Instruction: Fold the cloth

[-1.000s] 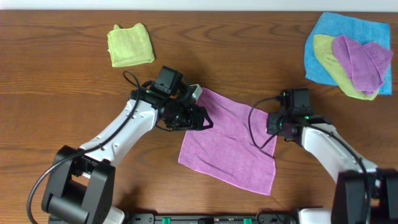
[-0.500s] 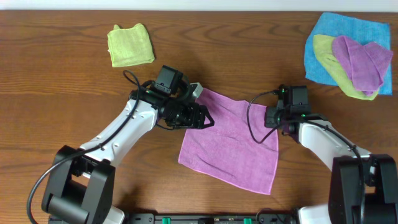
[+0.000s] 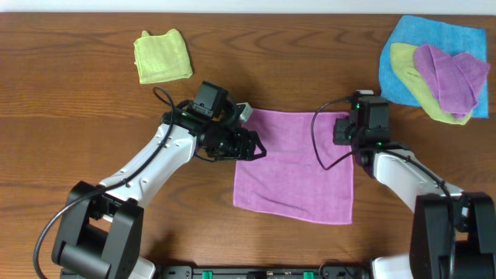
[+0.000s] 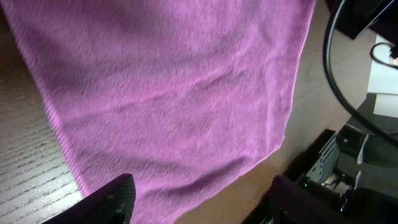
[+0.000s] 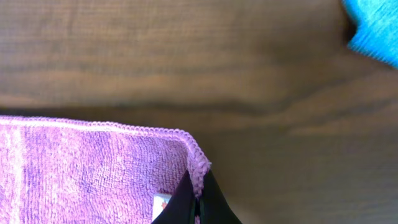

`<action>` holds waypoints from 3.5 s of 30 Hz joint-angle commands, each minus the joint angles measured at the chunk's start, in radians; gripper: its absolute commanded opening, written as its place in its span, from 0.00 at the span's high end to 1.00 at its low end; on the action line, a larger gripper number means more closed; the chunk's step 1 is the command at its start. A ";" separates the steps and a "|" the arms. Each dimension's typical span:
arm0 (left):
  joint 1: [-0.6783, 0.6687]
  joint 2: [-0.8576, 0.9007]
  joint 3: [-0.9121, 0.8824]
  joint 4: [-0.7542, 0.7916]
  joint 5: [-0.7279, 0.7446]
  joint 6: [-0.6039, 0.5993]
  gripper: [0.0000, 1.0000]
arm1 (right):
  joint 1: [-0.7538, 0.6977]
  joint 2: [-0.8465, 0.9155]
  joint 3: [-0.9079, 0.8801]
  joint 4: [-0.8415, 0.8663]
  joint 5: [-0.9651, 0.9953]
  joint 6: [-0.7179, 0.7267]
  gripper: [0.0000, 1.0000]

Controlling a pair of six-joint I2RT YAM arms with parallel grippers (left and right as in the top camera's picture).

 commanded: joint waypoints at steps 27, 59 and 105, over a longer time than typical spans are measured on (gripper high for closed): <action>-0.002 -0.009 0.003 -0.016 -0.060 0.007 0.33 | -0.029 -0.166 0.016 -0.007 0.238 -0.071 0.01; -0.212 -0.187 -0.486 0.336 -0.197 -0.195 0.29 | -0.437 -0.689 -0.227 -0.821 -0.641 -0.182 0.01; -0.385 -0.167 -0.504 0.410 -0.422 -0.525 0.22 | -0.443 -0.283 -0.320 -0.564 -0.486 -0.023 0.22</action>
